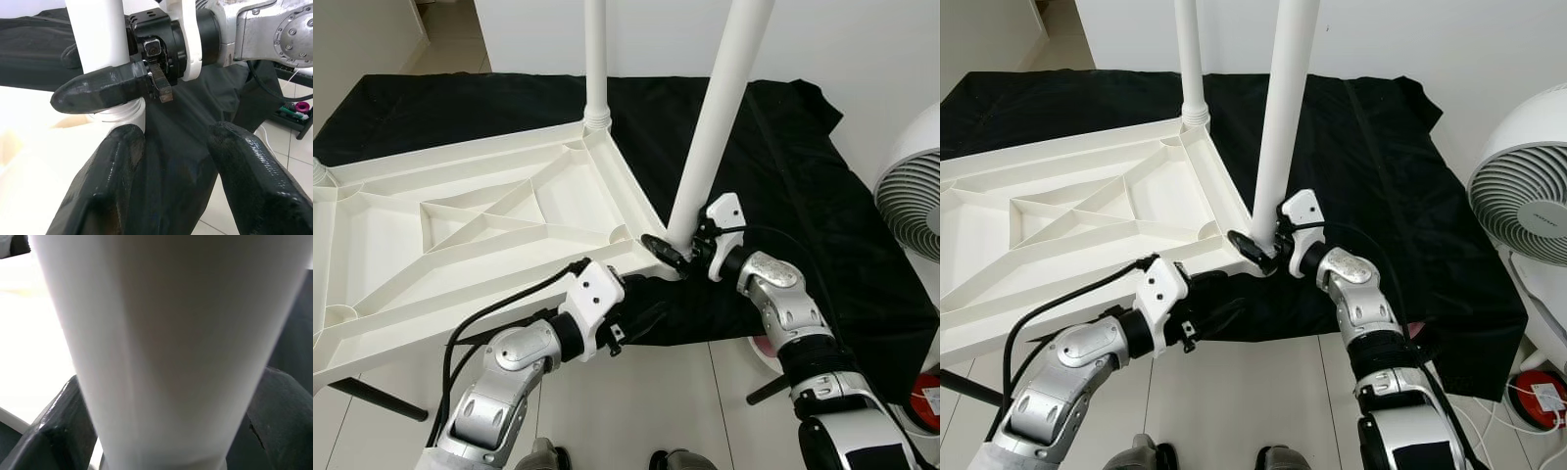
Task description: Building children table
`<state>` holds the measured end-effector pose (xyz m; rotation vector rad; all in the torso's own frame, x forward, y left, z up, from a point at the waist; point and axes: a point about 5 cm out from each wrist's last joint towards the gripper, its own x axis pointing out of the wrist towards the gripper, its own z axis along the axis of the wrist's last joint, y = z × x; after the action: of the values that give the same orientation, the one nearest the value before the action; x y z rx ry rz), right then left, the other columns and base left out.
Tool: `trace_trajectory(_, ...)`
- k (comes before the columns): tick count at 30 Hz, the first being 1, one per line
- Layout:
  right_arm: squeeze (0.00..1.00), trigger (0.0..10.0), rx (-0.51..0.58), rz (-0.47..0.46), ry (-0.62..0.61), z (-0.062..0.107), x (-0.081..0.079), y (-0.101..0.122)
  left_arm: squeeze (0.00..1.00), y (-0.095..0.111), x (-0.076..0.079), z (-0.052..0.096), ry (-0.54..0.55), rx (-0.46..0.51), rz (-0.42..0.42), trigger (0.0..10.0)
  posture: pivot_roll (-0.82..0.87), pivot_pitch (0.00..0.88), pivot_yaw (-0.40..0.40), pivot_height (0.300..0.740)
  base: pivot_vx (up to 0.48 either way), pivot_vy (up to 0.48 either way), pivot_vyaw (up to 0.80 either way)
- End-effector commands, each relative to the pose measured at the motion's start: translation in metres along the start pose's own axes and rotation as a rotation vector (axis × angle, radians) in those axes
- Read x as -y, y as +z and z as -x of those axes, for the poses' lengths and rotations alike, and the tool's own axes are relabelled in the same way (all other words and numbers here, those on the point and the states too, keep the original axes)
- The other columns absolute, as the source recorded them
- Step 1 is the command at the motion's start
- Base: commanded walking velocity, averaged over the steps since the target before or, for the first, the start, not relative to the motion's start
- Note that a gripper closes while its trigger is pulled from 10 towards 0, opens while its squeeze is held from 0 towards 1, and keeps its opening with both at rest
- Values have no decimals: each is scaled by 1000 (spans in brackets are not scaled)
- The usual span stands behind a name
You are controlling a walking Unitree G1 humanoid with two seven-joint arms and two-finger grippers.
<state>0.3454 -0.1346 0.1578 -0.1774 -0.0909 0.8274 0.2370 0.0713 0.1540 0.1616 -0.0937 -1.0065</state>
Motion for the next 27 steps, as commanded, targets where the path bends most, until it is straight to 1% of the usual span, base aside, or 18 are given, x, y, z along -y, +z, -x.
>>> trace_trajectory(1, 0, 10000, 12, 6, -2, 3, 5, 2, 0, -1, 0, 2, 60, -15, 4, 10000, -43, 155, 40, 740, 0, 0, 0)
trace_trajectory(13, 0, 10000, 22, 16, 2, 2, 7, 3, 0, -1, 2, 5, 58, -23, 12, 10000, -42, 177, 48, 740, 0, 0, 0)
trace_trajectory(27, 0, 10000, 31, 19, 11, -1, 5, 2, 0, -1, 1, 7, 67, -33, 14, 10000, -34, 170, 42, 740, 0, 0, 0)
